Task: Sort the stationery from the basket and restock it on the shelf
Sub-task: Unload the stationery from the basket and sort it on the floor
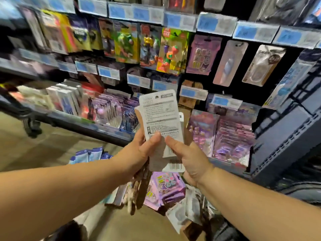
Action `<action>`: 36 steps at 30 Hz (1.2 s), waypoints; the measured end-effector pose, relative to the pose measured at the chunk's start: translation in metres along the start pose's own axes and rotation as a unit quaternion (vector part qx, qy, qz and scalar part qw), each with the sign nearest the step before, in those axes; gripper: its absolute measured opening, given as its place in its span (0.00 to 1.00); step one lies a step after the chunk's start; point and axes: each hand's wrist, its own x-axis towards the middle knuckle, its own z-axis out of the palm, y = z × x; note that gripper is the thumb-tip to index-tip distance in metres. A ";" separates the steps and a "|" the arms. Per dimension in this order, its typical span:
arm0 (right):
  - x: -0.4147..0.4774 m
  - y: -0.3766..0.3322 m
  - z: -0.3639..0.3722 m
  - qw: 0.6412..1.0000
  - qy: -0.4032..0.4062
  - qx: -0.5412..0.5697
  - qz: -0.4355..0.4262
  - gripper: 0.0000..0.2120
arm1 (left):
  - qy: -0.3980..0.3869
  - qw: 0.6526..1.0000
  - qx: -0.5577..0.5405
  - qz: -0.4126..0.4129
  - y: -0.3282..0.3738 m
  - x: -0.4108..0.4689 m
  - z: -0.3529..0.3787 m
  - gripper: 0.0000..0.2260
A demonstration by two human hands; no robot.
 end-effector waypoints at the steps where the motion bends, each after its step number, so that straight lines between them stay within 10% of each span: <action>1: 0.008 0.005 0.003 1.000 0.004 0.012 0.007 0.08 | -0.005 1.000 -0.005 -0.004 -0.007 0.006 -0.010 0.26; 10: 0.074 0.066 0.006 0.997 0.039 -0.017 0.068 0.32 | -0.030 0.994 0.033 -0.102 -0.065 0.056 -0.078 0.31; 29: 0.085 0.155 -0.025 0.972 0.159 0.013 0.173 0.23 | -0.210 0.928 0.090 -0.295 -0.126 0.088 -0.089 0.16; 36: 0.077 0.168 -0.053 0.943 0.240 0.055 0.224 0.18 | -0.045 0.919 0.105 -0.378 -0.162 0.086 -0.106 0.20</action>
